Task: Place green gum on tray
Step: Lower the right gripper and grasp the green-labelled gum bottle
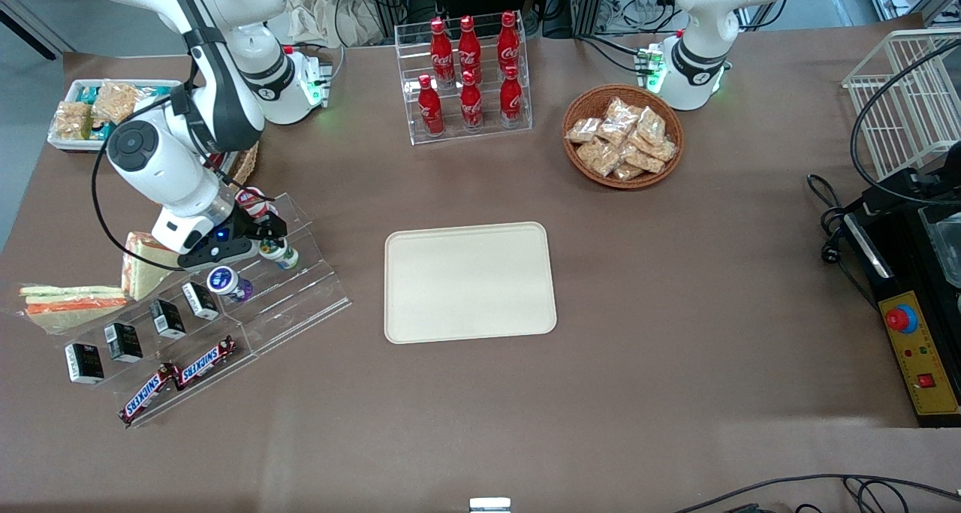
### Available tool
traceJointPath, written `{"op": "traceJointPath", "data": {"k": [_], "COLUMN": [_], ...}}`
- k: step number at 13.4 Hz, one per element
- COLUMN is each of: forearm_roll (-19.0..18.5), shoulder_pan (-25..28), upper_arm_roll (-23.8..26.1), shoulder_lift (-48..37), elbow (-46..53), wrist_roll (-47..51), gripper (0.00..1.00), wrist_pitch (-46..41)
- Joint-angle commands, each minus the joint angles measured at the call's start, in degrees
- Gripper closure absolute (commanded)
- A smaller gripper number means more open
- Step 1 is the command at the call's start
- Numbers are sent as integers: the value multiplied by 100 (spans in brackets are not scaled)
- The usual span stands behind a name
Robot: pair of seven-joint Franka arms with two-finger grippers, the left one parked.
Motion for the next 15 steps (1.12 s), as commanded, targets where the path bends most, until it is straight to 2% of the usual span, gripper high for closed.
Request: {"op": "traceJointPath", "data": {"k": [1,7,8,9,11,15], "forearm_roll": [-71,-71,-71,-71,-71,-71], "shoulder_pan": [41,41,41,41,41,14], "upper_arm_roll": [47,136,136,136,136,127], "shoulder_lift": [35,71,62,62,62,35], "elbow": [-249,-610,-627,-628,-610,-470], "wrist_roll": [-6,12,21,38,39,30], "gripper": [0,1,10,40,70,74], "wrist_pitch": [419,850,842,798,763,701]}}
